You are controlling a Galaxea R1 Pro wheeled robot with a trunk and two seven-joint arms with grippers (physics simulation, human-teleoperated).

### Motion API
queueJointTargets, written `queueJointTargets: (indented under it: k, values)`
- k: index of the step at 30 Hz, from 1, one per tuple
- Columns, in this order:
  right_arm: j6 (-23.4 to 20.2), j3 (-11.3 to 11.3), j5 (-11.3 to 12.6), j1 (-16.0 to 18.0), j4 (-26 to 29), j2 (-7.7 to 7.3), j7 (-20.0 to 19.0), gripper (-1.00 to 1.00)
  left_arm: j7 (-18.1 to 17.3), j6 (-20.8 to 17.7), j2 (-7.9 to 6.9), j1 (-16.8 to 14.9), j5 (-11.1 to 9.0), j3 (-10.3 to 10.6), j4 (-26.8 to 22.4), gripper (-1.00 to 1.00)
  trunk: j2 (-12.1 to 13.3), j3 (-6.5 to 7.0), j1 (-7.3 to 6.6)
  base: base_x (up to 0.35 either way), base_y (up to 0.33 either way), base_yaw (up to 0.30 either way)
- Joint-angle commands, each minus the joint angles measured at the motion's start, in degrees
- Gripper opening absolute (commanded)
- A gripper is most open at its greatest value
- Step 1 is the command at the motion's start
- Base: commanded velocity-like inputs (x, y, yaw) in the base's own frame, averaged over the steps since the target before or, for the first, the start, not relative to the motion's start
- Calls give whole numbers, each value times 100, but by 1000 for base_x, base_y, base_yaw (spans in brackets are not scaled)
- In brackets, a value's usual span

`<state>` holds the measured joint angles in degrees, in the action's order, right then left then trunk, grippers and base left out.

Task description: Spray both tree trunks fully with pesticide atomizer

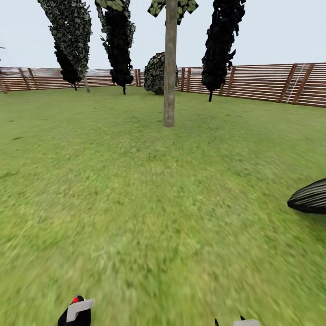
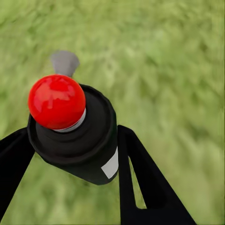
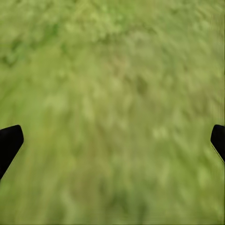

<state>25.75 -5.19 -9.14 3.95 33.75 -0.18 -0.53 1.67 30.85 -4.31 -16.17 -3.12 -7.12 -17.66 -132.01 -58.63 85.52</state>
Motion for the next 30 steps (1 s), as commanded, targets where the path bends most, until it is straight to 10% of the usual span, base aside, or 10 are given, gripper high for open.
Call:
queueJointTargets:
  k: [1,30]
  values:
    - [0,0,0,0,0,0,0,100,0,0,0,0,2,0,-1,-100,0,0,0,339,0,1]
    - [3,0,0,0,0,0,0,100,0,0,0,69,-8,-6,-9,-100,0,0,0,340,0,0]
